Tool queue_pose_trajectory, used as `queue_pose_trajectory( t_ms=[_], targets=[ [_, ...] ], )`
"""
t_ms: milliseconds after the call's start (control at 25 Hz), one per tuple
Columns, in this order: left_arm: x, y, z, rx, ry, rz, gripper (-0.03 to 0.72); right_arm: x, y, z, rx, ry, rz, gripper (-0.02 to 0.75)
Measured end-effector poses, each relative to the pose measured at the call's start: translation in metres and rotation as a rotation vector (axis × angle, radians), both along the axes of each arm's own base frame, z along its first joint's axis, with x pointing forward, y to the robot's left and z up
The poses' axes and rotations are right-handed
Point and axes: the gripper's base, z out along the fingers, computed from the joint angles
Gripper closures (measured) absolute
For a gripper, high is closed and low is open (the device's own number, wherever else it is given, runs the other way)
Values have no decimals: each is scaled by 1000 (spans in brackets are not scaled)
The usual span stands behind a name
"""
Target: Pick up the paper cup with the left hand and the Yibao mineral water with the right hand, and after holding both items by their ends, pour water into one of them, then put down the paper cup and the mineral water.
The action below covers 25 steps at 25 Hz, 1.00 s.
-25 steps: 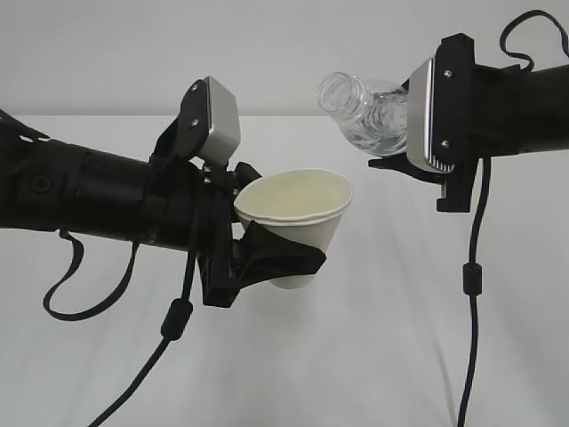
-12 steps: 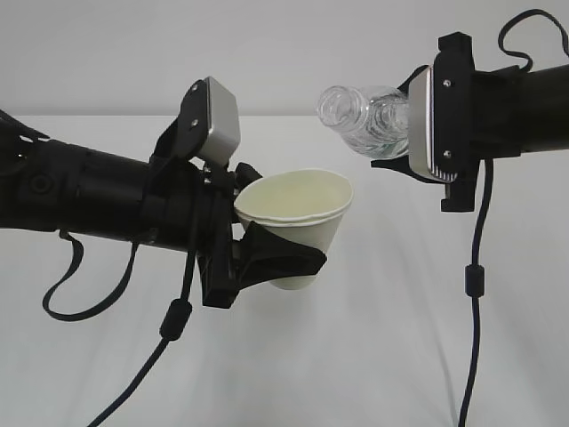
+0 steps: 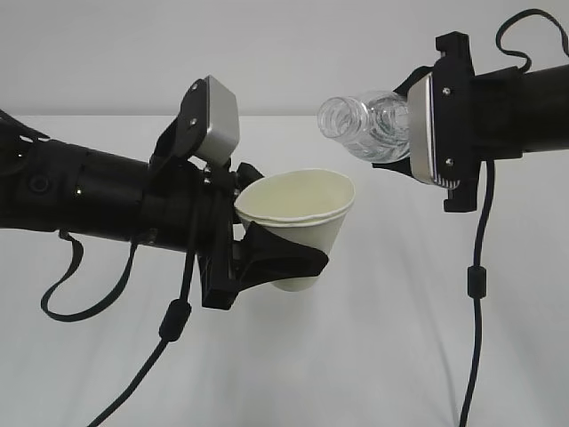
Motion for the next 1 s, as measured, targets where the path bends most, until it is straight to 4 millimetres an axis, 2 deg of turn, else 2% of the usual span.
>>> queue_pose_trajectory(
  t_ms=[840, 1000],
  targets=[
    [-2, -1, 1, -15, 5, -17, 263, 0, -1, 0, -63, -52, 34, 276],
    [-7, -7, 0, -10, 7, -41, 264, 0, -1, 0, -79, -66, 45, 276]
  ],
)
